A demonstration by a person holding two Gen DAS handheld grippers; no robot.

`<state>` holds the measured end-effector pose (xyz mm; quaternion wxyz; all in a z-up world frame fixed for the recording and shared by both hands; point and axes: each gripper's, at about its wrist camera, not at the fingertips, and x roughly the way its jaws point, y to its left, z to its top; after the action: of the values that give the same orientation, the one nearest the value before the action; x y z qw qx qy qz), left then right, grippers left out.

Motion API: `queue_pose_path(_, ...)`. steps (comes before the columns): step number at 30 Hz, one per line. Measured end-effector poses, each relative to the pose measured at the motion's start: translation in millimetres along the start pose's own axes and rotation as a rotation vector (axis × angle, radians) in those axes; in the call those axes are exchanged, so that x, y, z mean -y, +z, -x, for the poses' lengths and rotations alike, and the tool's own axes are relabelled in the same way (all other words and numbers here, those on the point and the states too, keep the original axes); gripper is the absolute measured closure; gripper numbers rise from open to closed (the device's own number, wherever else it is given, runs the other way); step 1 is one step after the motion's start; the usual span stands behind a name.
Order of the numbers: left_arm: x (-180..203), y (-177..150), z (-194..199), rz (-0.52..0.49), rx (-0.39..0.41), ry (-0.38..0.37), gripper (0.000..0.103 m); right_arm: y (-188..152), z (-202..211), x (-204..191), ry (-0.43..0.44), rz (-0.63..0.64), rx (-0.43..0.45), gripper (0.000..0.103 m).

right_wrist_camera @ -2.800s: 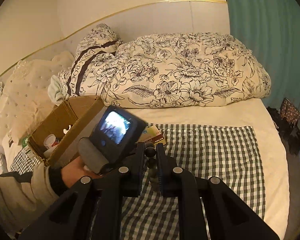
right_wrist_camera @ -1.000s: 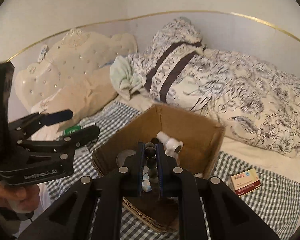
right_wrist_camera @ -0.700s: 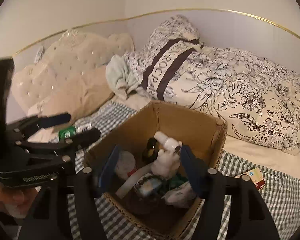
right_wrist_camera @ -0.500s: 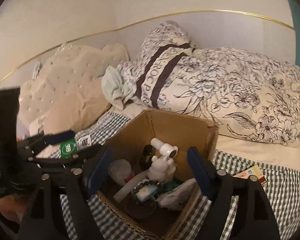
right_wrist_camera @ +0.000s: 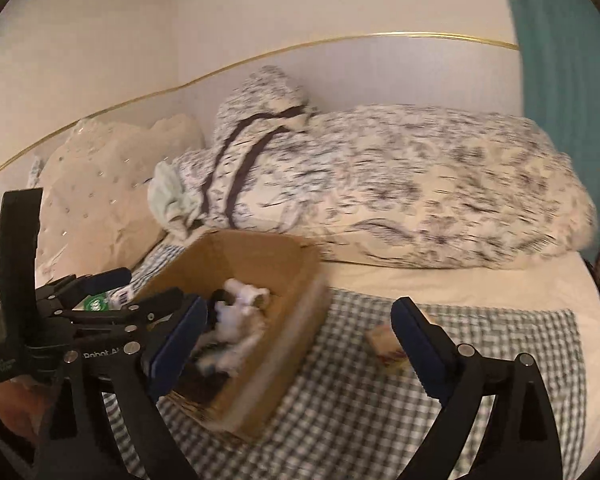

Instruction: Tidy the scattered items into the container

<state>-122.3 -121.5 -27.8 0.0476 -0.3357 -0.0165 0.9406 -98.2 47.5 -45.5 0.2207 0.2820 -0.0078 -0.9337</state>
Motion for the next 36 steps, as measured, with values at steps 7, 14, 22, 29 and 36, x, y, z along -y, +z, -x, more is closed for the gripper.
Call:
queue_pose_path(7, 80.2, 1.3, -13.0, -0.134, 0.005, -0.110, 0.004, 3.9, 49.0, 48.7, -0.094, -0.096, 0.081, 0.006)
queue_pose_path(14, 132.2, -5.1, -45.2, -0.234, -0.049, -0.217, 0.004, -9.2, 82.6, 86.9, -0.199, -0.096, 0.098, 0.005)
queue_pose_path(22, 167.1, -19.9, -100.5, -0.341, -0.171, -0.258, 0.004, -41.2, 98.5, 138.9, -0.253, -0.175, 0.063, 0.005)
queue_pose_path(29, 175.4, -12.3, -157.4, -0.317, -0.398, -0.175, 0.004, -58.9, 100.8, 168.5, -0.244, -0.231, 0.057, 0.005)
queue_pose_path(36, 211.5, 3.9, -165.3, -0.698, -0.482, -0.195, 0.004, -61.1, 100.7, 175.6, -0.238, -0.221, 0.062, 0.005)
